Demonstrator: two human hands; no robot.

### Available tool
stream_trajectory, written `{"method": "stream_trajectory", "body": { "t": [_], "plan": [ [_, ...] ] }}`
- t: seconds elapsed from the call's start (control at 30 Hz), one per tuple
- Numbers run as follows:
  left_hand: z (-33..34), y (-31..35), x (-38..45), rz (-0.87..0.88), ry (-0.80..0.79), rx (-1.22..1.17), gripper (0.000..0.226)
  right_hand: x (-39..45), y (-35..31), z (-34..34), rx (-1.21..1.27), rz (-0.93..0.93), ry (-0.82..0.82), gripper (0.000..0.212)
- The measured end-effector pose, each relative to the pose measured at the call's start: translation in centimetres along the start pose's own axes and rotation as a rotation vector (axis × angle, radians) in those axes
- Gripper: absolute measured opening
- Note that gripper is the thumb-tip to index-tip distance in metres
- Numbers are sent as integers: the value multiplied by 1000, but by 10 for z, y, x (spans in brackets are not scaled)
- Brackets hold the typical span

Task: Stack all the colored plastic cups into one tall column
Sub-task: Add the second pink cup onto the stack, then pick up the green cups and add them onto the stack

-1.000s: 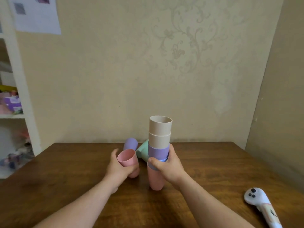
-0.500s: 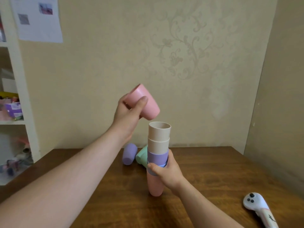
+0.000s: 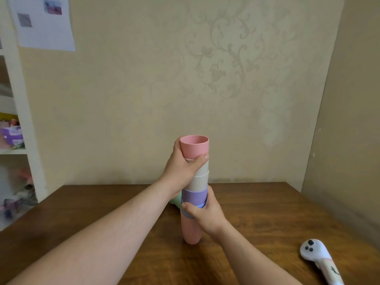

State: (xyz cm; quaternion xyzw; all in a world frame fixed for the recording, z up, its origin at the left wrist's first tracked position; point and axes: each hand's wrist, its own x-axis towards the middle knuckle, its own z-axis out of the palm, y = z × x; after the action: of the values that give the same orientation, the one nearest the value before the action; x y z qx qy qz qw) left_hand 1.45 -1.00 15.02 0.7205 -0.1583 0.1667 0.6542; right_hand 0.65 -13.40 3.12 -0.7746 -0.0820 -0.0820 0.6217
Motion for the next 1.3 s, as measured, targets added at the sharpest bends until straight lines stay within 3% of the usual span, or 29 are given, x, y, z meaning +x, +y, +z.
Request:
{"method": "stream_trajectory", "body": {
  "t": [0.13,0.33,0.53,0.67,0.87,1.0,1.17,1.23,1.3],
  "plan": [
    [0,-1,-2,18,-32,-2,67,1,-4,0,-4,-8,-5,73],
    [-3,-27,-14,-19,-76,116,101,1,-7,3,49,-23,-12,71],
    [-12,-61,-33,-146,99,98,89,1,-11,25,13,-55,-92,86],
    [-40,-71,-24,-149,171,136,82,-2,-3,31,-165,-3,-246,95],
    [-67,-82,-13,-140,242,110,81,29,7,20,-633,-12,74,64],
    [-65,-87,-12,-112,189,91,83,56,14,31,-822,118,3,54],
    [-67,-91,-11,-118,186,70,84,66,27,52,-871,191,-16,32],
    [-68,-91,-10,-121,189,75,83,67,24,51,-940,184,1,35],
    [-69,-92,-10,-123,187,84,80,66,16,44,-1016,227,-38,61]
  ]
}}
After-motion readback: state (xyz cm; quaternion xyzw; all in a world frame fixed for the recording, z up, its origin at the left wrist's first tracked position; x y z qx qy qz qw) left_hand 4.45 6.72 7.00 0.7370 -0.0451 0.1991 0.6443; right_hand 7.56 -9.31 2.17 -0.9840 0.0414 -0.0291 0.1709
